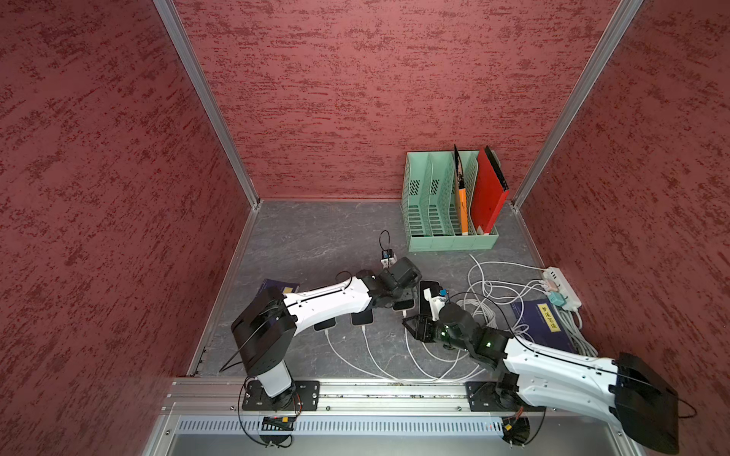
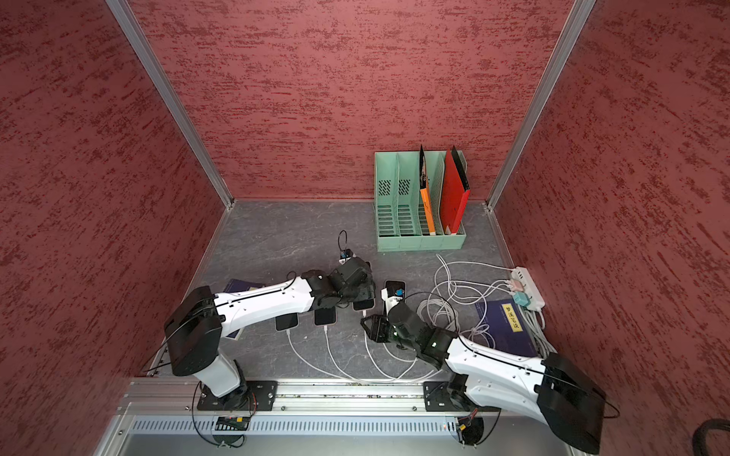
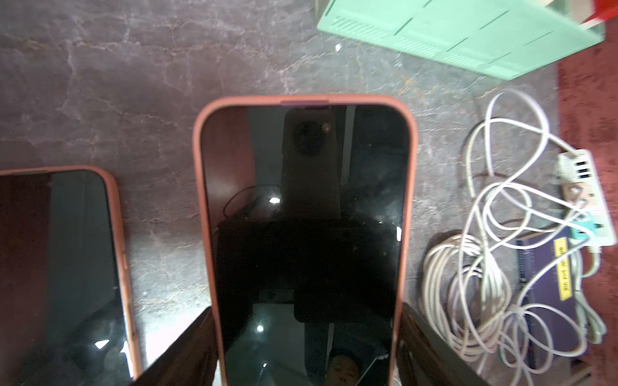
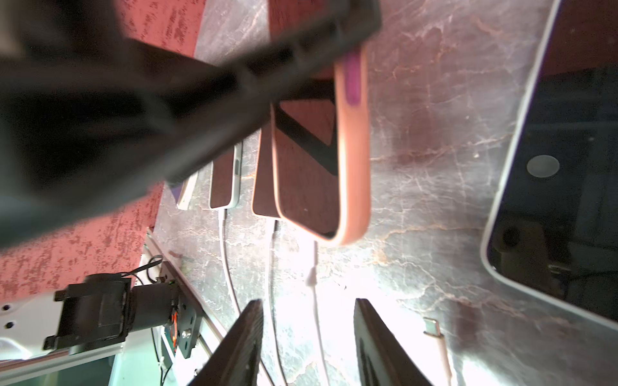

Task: Unplug the charging cable from the phone
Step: Remove the charging cable from the phone.

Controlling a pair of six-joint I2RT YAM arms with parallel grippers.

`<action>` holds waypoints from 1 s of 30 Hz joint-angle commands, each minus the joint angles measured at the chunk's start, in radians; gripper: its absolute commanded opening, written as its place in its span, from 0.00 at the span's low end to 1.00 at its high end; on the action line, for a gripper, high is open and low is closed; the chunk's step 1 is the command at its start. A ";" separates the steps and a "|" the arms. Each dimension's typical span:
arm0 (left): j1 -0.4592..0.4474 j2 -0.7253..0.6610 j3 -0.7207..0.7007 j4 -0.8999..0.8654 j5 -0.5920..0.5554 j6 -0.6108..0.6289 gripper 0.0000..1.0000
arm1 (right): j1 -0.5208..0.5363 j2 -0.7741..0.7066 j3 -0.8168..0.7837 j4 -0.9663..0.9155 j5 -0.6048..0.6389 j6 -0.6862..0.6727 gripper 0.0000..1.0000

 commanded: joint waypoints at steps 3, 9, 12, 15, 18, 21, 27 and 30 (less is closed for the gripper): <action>-0.010 -0.038 -0.005 0.065 -0.024 0.018 0.00 | 0.005 0.057 0.030 0.029 -0.019 -0.023 0.42; -0.012 -0.050 -0.010 0.065 -0.038 0.021 0.00 | 0.005 0.073 0.056 0.016 -0.010 -0.034 0.30; -0.012 -0.059 -0.013 0.067 -0.045 0.022 0.00 | 0.005 0.071 0.067 -0.006 -0.009 -0.045 0.24; -0.011 -0.070 -0.020 0.074 -0.055 0.020 0.00 | 0.004 0.067 0.066 -0.011 -0.005 -0.050 0.16; -0.012 -0.085 -0.031 0.090 -0.059 0.017 0.00 | 0.005 0.069 0.068 -0.016 -0.010 -0.058 0.10; -0.013 -0.095 -0.040 0.105 -0.066 0.016 0.00 | 0.005 0.081 0.078 -0.027 -0.014 -0.068 0.05; -0.018 -0.121 -0.059 0.130 -0.079 0.015 0.00 | 0.005 0.094 0.085 -0.029 -0.030 -0.088 0.00; -0.019 -0.137 -0.060 0.138 -0.092 0.020 0.00 | 0.004 0.094 0.087 -0.042 -0.042 -0.114 0.00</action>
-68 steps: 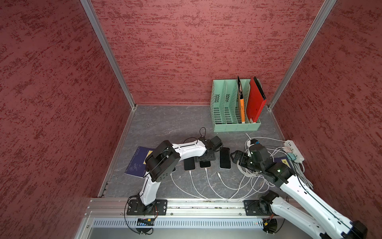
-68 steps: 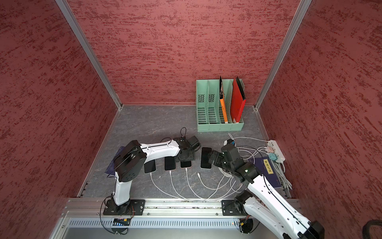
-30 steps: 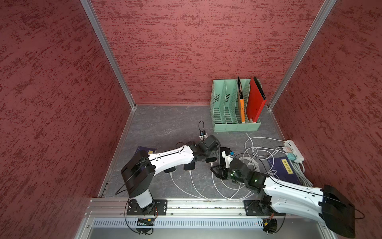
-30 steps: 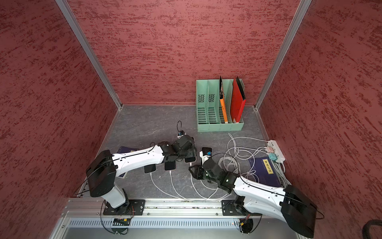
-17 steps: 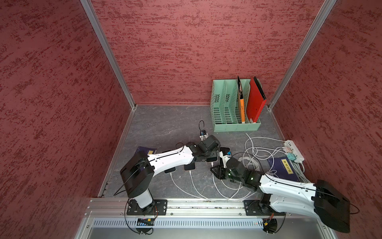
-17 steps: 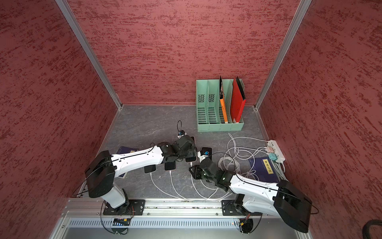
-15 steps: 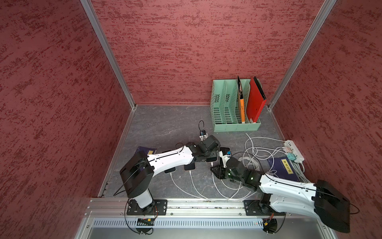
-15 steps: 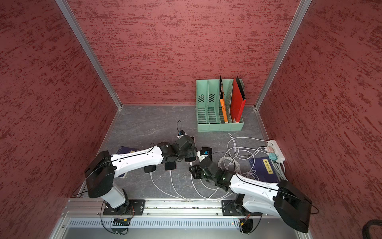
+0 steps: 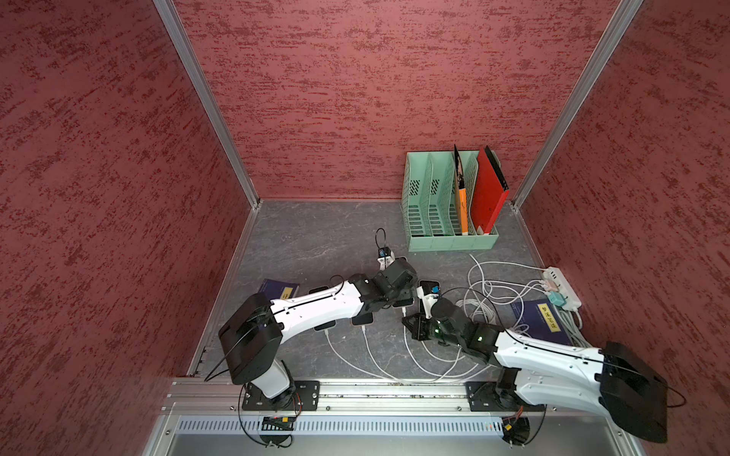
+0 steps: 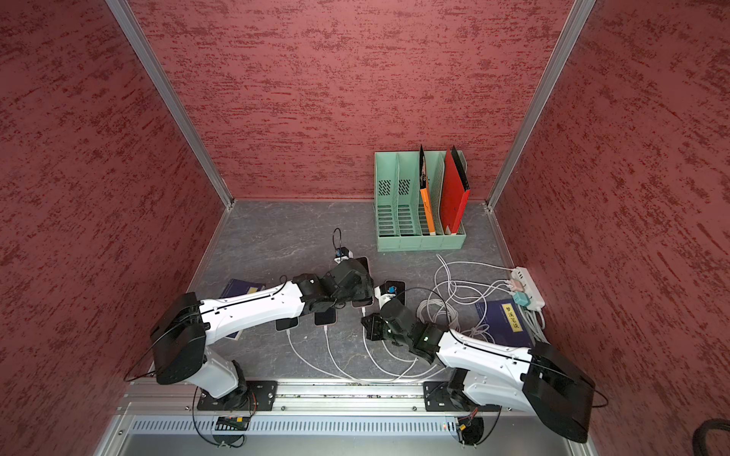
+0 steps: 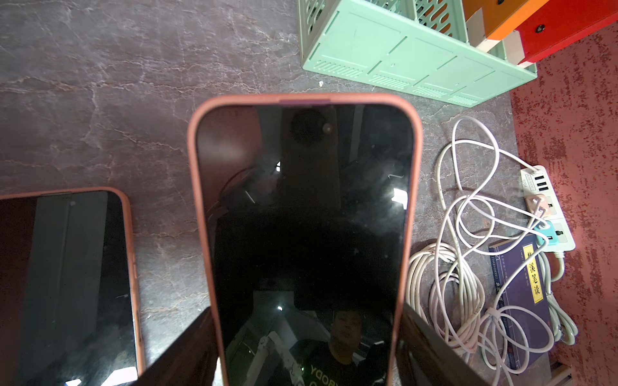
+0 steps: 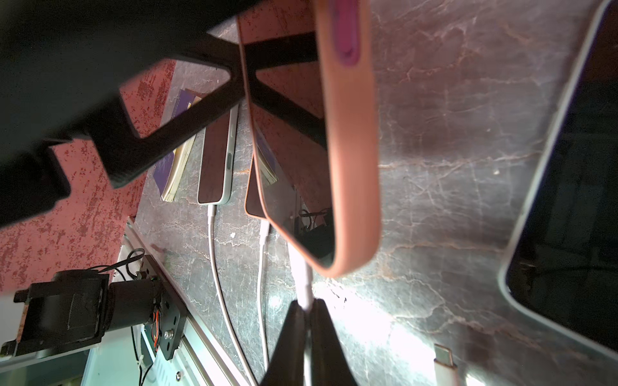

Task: Unplug the charging cable from the phone
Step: Remove the charging cable from the phone.

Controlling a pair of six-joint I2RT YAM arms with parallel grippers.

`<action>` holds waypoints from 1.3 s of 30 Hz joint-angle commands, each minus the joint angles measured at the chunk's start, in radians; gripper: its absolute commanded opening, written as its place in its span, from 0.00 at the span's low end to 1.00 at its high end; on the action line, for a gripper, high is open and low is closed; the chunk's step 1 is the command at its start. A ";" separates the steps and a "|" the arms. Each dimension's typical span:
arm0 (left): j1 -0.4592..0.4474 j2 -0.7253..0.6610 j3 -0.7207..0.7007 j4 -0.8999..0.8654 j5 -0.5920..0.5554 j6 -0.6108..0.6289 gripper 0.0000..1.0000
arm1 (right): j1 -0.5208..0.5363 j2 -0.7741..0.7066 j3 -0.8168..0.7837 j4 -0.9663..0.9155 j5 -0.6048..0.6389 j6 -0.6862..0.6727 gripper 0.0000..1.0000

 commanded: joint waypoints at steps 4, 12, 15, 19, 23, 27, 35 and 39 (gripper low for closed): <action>-0.007 -0.072 0.014 0.077 -0.058 0.014 0.00 | 0.004 0.023 0.051 -0.084 -0.040 -0.088 0.00; -0.019 -0.099 0.009 0.138 -0.089 0.010 0.00 | 0.004 0.047 0.074 -0.102 -0.059 -0.119 0.00; -0.023 -0.107 0.002 0.157 -0.108 0.011 0.00 | 0.005 0.047 0.074 -0.094 -0.071 -0.129 0.00; -0.029 -0.114 -0.007 0.186 -0.124 0.016 0.00 | 0.004 0.046 0.074 -0.111 -0.075 -0.146 0.00; -0.039 -0.113 -0.006 0.180 -0.159 0.038 0.00 | 0.005 0.016 0.060 -0.127 -0.059 -0.146 0.00; -0.057 -0.111 -0.007 0.180 -0.200 0.051 0.00 | 0.005 0.011 0.057 -0.129 -0.058 -0.143 0.00; -0.064 -0.133 -0.001 0.134 -0.228 0.057 0.00 | 0.002 0.074 0.082 -0.119 -0.022 -0.117 0.09; -0.032 -0.137 -0.031 0.062 -0.203 0.013 0.00 | 0.002 0.126 0.106 -0.115 -0.022 -0.117 0.33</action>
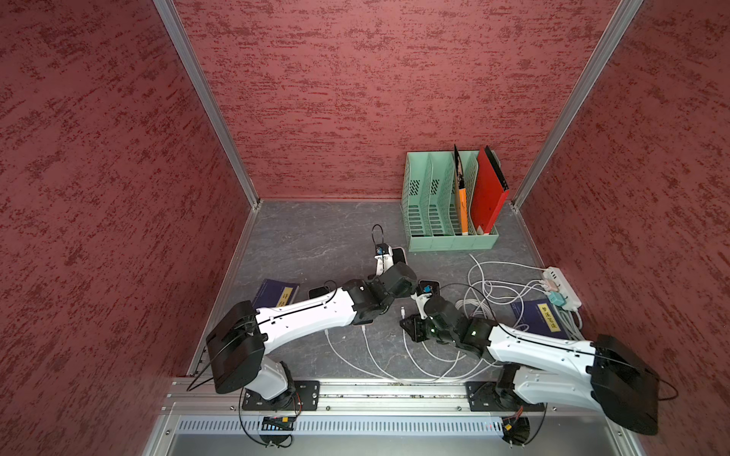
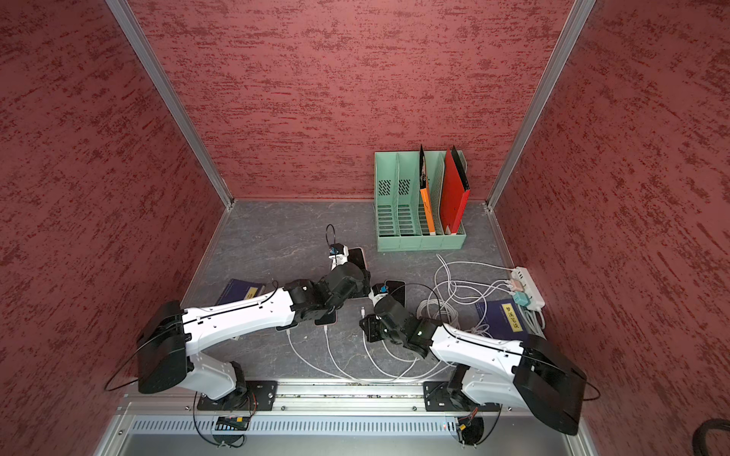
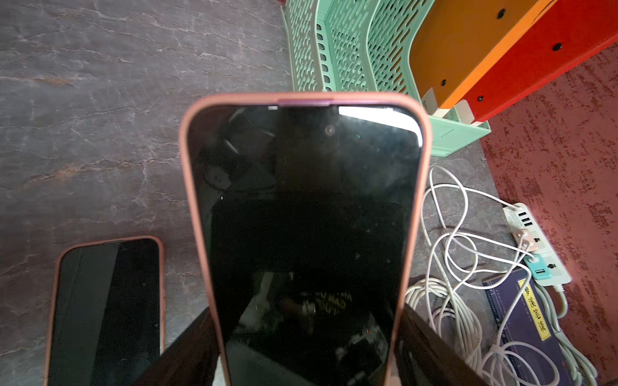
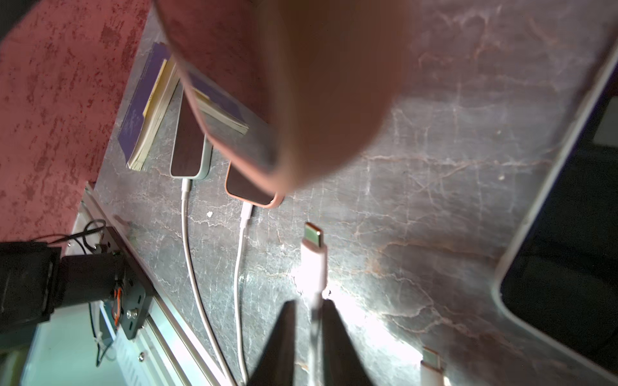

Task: Unplug the charging cable from the phone
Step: Remove the charging cable from the phone, then place the phone at the center of the board.

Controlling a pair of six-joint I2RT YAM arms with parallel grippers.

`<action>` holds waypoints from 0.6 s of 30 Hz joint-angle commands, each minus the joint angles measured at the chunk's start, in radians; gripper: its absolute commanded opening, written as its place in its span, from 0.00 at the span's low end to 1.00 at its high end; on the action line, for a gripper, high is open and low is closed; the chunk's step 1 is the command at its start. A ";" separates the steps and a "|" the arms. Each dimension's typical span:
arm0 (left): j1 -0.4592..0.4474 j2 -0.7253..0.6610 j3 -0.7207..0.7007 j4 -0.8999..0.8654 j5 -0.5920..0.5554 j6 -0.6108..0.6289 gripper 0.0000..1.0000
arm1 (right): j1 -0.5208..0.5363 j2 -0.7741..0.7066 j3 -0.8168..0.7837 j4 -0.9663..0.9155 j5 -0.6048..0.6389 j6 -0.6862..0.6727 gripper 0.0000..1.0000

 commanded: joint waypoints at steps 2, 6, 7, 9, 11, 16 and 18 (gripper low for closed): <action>0.037 -0.051 -0.021 -0.006 0.036 -0.065 0.00 | 0.002 0.039 0.025 -0.012 0.008 0.004 0.48; 0.082 -0.039 -0.051 -0.018 0.113 -0.075 0.00 | -0.005 -0.007 0.015 -0.037 0.037 0.009 0.65; 0.092 -0.024 -0.046 -0.023 0.135 -0.067 0.00 | -0.009 -0.029 0.011 -0.052 0.050 0.013 0.66; 0.109 0.024 -0.016 -0.038 0.177 -0.039 0.00 | -0.024 -0.082 0.007 -0.101 0.096 0.032 0.69; 0.121 0.087 0.037 -0.076 0.222 -0.005 0.00 | -0.048 -0.150 0.004 -0.163 0.142 0.066 0.76; 0.107 0.259 0.168 -0.198 0.239 0.051 0.00 | -0.086 -0.288 0.061 -0.365 0.234 0.123 0.79; 0.097 0.303 0.202 -0.249 0.212 0.052 0.00 | -0.089 -0.321 0.090 -0.421 0.252 0.127 0.79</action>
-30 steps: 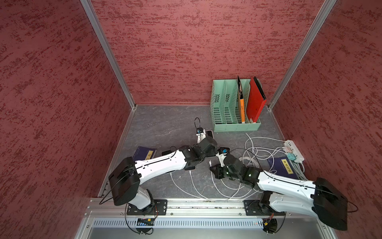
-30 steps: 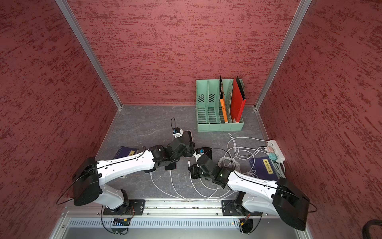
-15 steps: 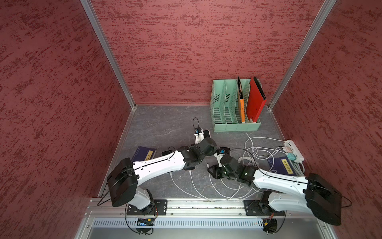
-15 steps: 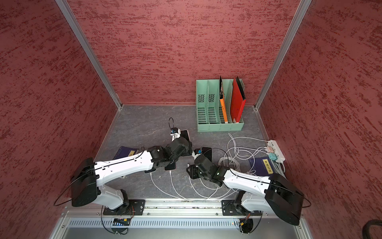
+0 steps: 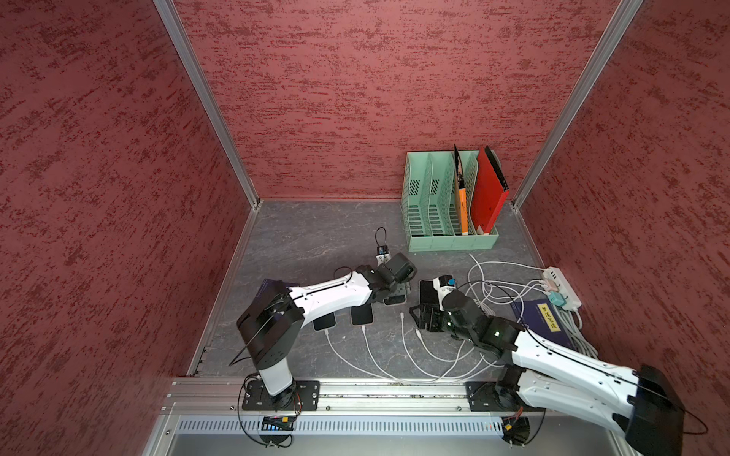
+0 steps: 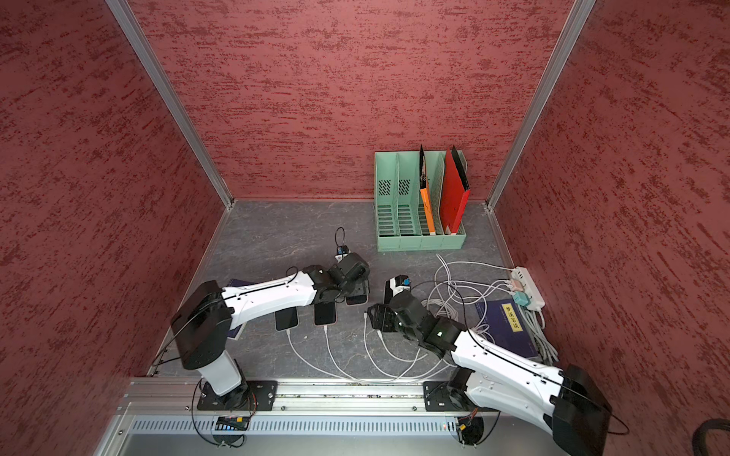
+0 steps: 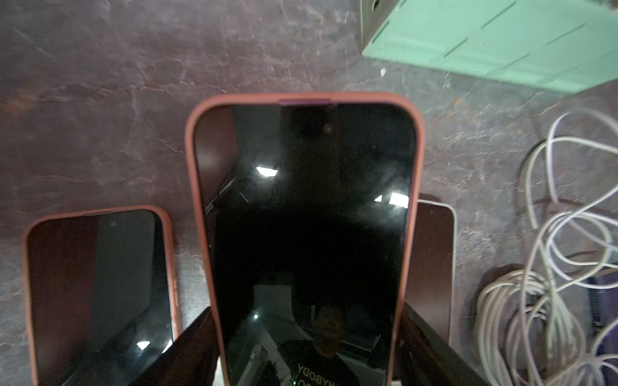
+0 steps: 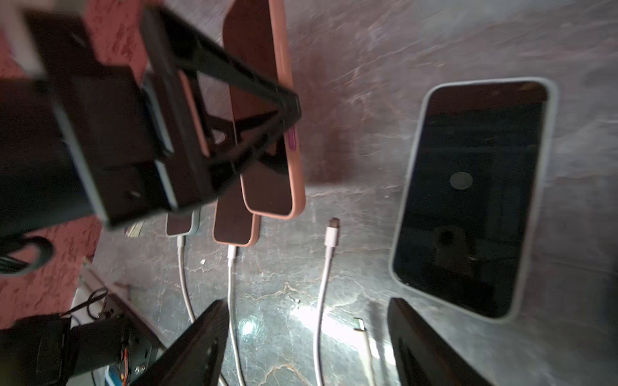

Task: Unplug the charging cable from the phone
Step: Place the phone at the center of the board.

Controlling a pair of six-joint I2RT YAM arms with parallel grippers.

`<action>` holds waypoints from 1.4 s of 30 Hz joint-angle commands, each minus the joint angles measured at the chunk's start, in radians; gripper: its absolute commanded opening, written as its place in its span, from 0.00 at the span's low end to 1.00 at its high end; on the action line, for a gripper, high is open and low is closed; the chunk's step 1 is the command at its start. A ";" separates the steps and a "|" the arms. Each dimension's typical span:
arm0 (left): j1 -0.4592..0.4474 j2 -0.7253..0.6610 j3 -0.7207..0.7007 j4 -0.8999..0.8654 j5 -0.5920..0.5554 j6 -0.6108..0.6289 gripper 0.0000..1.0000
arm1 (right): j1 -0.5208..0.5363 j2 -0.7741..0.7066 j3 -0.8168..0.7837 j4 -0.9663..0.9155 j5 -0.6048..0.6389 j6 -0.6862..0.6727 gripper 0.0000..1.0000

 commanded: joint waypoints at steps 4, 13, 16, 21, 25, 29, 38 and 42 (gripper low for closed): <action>-0.022 0.076 0.086 -0.148 -0.067 0.030 0.00 | -0.014 -0.091 0.077 -0.180 0.097 0.041 0.81; -0.022 0.149 0.101 -0.154 -0.037 0.032 0.00 | -0.028 -0.118 0.080 -0.208 0.097 0.078 0.81; -0.031 0.180 0.114 -0.162 -0.026 0.029 0.00 | -0.031 -0.136 0.081 -0.213 0.096 0.082 0.81; -0.041 0.225 0.138 -0.178 -0.001 0.015 0.00 | -0.036 -0.166 0.085 -0.222 0.096 0.082 0.81; -0.051 0.226 0.140 -0.161 0.022 0.008 0.00 | -0.035 -0.174 0.085 -0.229 0.093 0.082 0.81; -0.051 0.230 0.143 -0.153 0.041 0.008 0.39 | -0.037 -0.175 0.086 -0.228 0.090 0.081 0.81; -0.049 0.184 0.123 -0.143 0.022 0.013 1.00 | -0.037 -0.179 0.098 -0.245 0.092 0.068 0.82; -0.061 0.098 0.116 -0.133 -0.040 0.032 1.00 | -0.037 -0.189 0.100 -0.250 0.083 0.063 0.82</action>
